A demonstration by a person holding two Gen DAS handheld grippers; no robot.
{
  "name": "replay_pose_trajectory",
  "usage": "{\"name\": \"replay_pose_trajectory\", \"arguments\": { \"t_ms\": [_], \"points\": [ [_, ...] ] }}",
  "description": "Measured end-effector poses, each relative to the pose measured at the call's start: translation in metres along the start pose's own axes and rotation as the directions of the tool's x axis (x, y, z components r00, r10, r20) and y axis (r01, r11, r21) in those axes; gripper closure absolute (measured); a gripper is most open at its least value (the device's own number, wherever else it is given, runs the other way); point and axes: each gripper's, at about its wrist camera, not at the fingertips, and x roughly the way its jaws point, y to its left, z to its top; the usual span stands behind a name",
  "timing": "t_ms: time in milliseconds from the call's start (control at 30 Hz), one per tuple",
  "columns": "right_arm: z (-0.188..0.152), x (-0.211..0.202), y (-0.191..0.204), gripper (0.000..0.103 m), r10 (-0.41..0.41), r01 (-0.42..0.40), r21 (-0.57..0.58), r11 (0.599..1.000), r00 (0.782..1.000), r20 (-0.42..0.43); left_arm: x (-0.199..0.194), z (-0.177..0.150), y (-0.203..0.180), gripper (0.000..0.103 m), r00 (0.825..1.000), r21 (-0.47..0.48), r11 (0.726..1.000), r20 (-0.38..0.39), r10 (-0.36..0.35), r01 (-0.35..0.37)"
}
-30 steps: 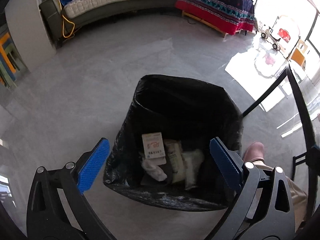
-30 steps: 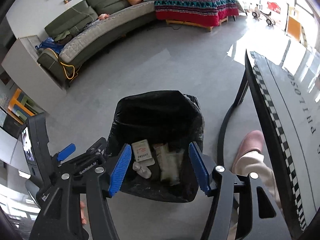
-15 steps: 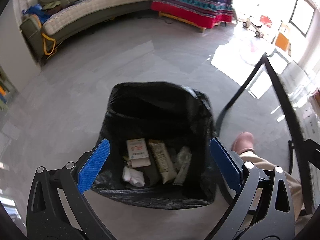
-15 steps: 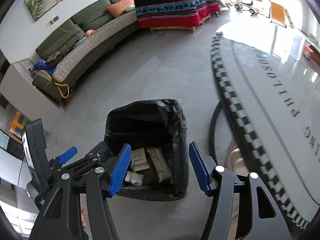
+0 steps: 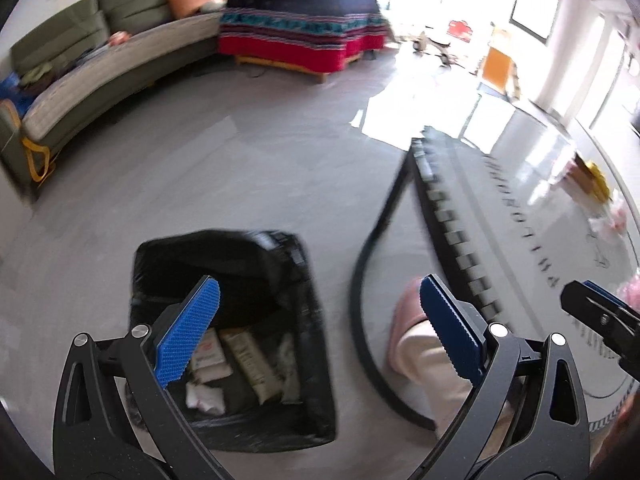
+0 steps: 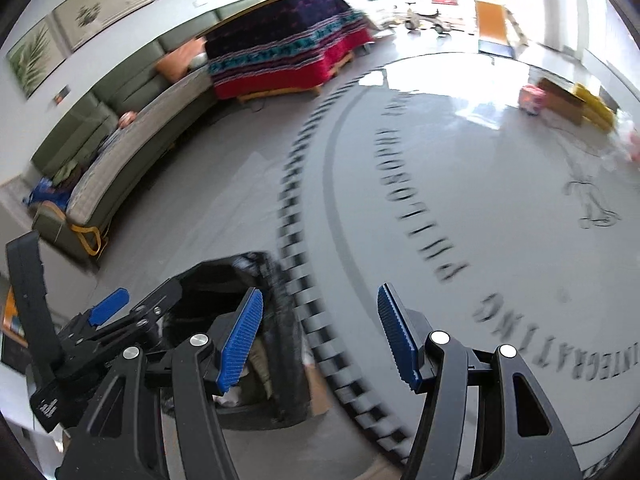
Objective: Collect trash
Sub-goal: 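Move both open tools back toward the mat, then grasp the clear plastic jar with the left gripper while the right grasps the pink toy block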
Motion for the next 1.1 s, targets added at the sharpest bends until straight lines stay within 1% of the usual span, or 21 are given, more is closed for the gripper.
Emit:
{"name": "replay_pose_trajectory", "arguments": {
  "t_ms": [233,400,567,767,933,1033,1100],
  "points": [
    [0.028,-0.004,-0.069,0.042,-0.075,0.073,0.091,0.993,0.997,0.016,0.014,0.023,-0.067,0.006,0.997,0.098,0.992,-0.007,-0.075,0.076],
    [0.05,-0.004,-0.121,0.042,-0.143,0.139,0.138,0.981,0.99,0.017,0.026,0.041,-0.12,0.006,0.993,0.179,0.977,-0.01,-0.119,0.119],
    [0.078,0.002,-0.171,0.042,-0.217,0.21,0.191,0.959,0.976,0.014,0.046,0.055,-0.17,0.006,0.987,0.256,0.954,-0.034,-0.154,0.158],
    [0.114,0.016,-0.229,0.042,-0.27,0.259,0.263,0.929,0.963,0.005,0.071,0.07,-0.223,0.006,0.981,0.348,0.918,-0.048,-0.186,0.191],
    [0.148,0.043,-0.259,0.042,-0.296,0.29,0.266,0.92,0.955,-0.017,0.09,0.084,-0.254,0.006,0.978,0.391,0.896,-0.065,-0.199,0.209],
    [0.17,0.061,-0.267,0.042,-0.307,0.302,0.252,0.919,0.952,-0.02,0.102,0.094,-0.274,0.006,0.979,0.424,0.883,-0.064,-0.195,0.204],
    [0.182,0.071,-0.269,0.042,-0.321,0.316,0.236,0.919,0.947,-0.02,0.108,0.097,-0.282,0.006,0.978,0.431,0.878,-0.07,-0.197,0.208]
  ]
}}
